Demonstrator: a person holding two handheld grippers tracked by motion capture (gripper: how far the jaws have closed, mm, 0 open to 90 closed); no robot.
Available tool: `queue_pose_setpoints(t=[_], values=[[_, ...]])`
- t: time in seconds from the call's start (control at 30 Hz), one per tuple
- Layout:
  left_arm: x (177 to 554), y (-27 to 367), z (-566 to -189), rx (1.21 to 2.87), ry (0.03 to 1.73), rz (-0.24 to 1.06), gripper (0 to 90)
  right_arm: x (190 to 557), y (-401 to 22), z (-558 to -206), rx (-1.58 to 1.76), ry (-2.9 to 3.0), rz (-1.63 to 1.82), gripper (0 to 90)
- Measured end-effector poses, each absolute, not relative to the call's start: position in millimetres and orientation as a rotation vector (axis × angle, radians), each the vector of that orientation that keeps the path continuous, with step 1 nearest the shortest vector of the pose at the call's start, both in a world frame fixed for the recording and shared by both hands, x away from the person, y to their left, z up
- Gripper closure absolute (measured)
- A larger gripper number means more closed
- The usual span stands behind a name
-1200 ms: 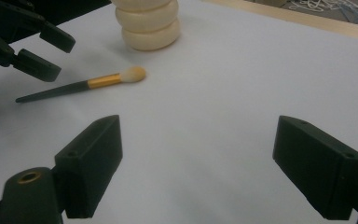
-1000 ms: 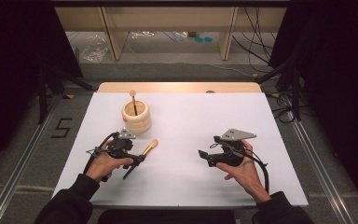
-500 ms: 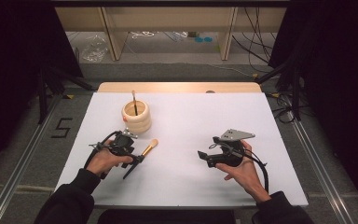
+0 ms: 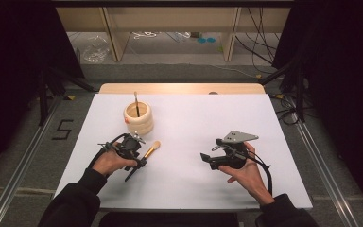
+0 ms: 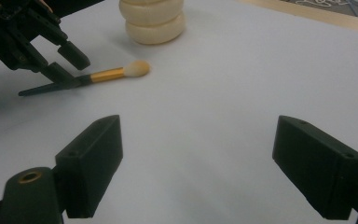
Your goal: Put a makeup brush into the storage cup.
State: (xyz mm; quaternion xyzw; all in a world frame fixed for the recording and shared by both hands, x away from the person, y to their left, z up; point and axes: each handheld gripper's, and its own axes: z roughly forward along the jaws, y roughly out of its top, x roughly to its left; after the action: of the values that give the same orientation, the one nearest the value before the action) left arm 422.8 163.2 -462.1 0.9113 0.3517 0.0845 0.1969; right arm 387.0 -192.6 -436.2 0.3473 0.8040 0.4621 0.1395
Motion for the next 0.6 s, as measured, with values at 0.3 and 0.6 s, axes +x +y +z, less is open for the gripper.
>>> queue_pose_setpoints(t=[0.3, 0.6], values=[[424.7, 159.6, -459.3, 2.617, 0.956, 0.214, 62.8, 387.2, -191.1, -437.2, 0.992, 2.326, 1.349, 16.7], [426.0, 155.8, -465.0, 2.605, 0.99, 0.186, 69.3, 387.2, -191.1, -437.2, 0.992, 2.333, 1.347, 16.8]])
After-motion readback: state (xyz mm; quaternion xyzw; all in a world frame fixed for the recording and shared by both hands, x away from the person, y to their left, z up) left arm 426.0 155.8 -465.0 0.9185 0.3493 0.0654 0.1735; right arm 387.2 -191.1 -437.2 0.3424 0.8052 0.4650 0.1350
